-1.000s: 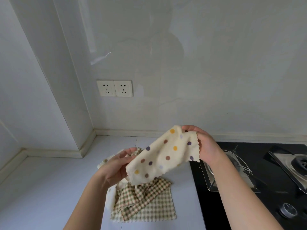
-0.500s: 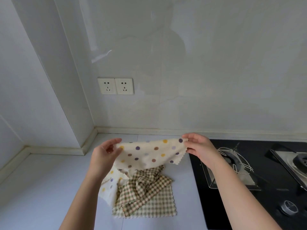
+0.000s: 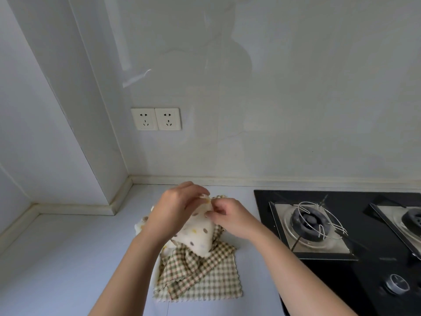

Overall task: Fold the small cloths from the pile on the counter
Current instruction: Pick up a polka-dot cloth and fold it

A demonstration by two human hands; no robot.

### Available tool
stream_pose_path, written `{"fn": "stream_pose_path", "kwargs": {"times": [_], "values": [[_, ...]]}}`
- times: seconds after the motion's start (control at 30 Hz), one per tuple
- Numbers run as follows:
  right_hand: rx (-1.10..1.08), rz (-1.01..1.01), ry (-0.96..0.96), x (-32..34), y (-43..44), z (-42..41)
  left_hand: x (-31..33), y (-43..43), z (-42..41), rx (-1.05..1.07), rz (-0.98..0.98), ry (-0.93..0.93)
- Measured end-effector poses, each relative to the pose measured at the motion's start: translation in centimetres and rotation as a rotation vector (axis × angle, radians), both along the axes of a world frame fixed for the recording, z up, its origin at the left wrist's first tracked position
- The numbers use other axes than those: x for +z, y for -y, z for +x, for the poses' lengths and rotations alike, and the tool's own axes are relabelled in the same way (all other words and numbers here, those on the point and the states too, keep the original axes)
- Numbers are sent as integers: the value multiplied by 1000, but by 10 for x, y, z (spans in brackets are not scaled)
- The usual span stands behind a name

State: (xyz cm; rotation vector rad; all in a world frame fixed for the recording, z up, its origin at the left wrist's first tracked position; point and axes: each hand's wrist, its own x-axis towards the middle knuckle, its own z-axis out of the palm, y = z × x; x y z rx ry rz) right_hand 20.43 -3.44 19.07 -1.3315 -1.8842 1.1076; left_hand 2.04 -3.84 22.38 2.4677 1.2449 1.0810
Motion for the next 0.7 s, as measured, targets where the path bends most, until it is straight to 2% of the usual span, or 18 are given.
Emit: {"fn": "stream_pose_path", "kwargs": {"times": [0.07,0.13,0.2,0.33,0.43,0.57,0.7], "values": [[-28,-7,-52,-3,0,0,-6,6,-8,40,-125,46],[-30,-32,-105,-4,4,4,-14,14,-16,75,-292,-6],[-45,-49,-140,-5,5,7,-24,20,-20,92,-375,-49],[-96,-79,-213,-8,6,8,-37,28,-21,147,-388,28],[-106,-84,-248,-9,10,6,-40,30,-17,191,-451,201],[-48,-91,-232,-9,15,5,-38,36,-5,229,-432,425],[-13,-88,-243,-9,21,0,-35,39,0,222,-351,441]]}}
